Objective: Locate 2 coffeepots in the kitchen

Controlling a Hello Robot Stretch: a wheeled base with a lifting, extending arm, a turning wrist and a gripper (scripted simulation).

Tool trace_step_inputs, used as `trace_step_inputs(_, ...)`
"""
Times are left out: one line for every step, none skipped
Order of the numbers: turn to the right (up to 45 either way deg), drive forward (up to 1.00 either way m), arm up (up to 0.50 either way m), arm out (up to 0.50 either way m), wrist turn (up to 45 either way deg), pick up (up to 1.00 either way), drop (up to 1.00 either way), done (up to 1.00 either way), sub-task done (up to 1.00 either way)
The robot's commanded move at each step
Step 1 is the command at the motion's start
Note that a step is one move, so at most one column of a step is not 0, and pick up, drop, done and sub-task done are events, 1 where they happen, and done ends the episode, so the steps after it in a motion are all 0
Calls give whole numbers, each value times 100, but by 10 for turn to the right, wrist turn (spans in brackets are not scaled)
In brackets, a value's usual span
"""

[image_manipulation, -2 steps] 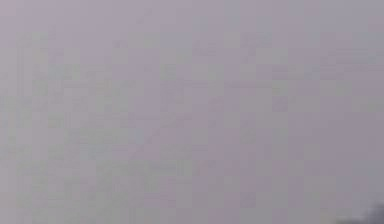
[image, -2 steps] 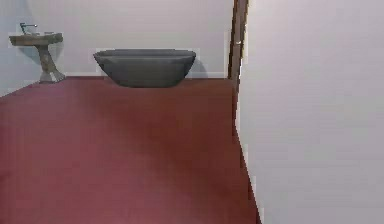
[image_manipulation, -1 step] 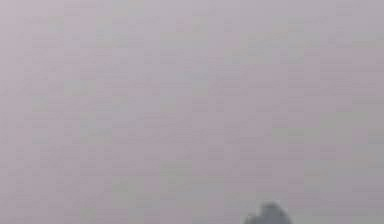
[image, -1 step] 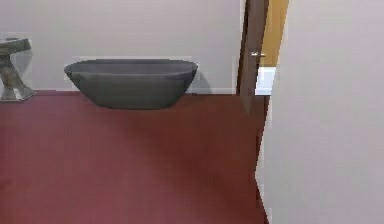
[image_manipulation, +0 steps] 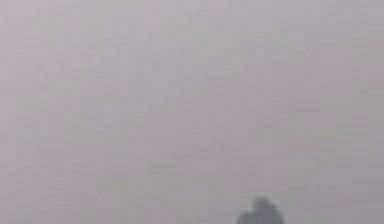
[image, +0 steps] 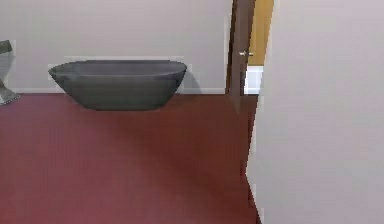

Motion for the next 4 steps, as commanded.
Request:
trace_step_inputs(0, 100, 0, 0, 0, 0, 0, 0, 0)
trace_step_inputs(30, 0, 0, 0, 0, 0, 0, 0, 0)
trace_step_inputs(0, 75, 0, 0, 0, 0, 0, 0, 0)
trace_step_inputs(390, 0, 0, 0, 0, 0, 0, 0, 0)
